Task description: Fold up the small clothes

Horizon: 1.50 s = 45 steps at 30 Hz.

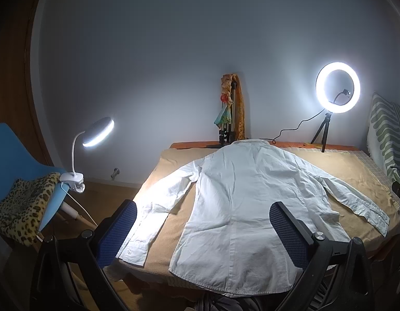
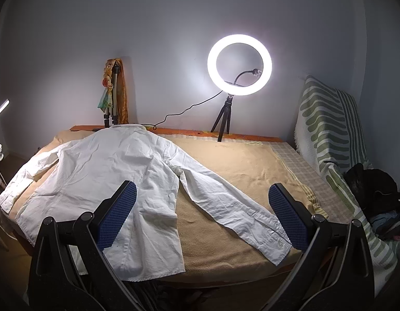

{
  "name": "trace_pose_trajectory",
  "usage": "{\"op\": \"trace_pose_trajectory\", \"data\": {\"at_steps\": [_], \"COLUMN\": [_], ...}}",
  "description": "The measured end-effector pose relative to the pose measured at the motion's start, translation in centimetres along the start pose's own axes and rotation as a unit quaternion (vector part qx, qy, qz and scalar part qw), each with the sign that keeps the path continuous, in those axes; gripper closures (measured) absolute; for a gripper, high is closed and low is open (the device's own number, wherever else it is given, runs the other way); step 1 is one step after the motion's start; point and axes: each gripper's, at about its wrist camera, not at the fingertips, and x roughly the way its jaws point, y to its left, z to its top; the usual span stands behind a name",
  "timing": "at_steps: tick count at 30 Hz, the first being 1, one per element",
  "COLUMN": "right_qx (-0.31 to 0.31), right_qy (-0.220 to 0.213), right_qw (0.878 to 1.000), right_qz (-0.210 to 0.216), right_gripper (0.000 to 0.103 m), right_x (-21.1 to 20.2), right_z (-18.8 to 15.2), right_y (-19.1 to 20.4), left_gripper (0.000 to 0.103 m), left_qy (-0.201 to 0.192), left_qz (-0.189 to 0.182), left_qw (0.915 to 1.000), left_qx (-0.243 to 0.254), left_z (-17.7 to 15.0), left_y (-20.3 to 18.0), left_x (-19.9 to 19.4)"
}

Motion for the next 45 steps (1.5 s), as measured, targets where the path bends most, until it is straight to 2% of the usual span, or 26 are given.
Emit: {"op": "trace_pose_trajectory", "data": {"at_steps": [20,45], "right_qx": [0.015,0.025], "right_qy": [0.004,0.003], "right_qw": [1.000,1.000], "right_qz": [-0.017,0.001], "right_gripper": [0.000,0.000], "right_x": [0.4,0.6], "right_z": [0.1,0.7], "right_y": [-0.2,0.0], "left_gripper": [0.000,0.000], "left_qy": [0.004,0.009], "left_qz": [-0.005,-0.001], "left_qw": [1.0000,0.9999], "left_qx": [-0.004,-0.008], "left_z": [0.5,0.2], "left_y": [0.0,0.6], "left_x": [0.5,1.4]}}
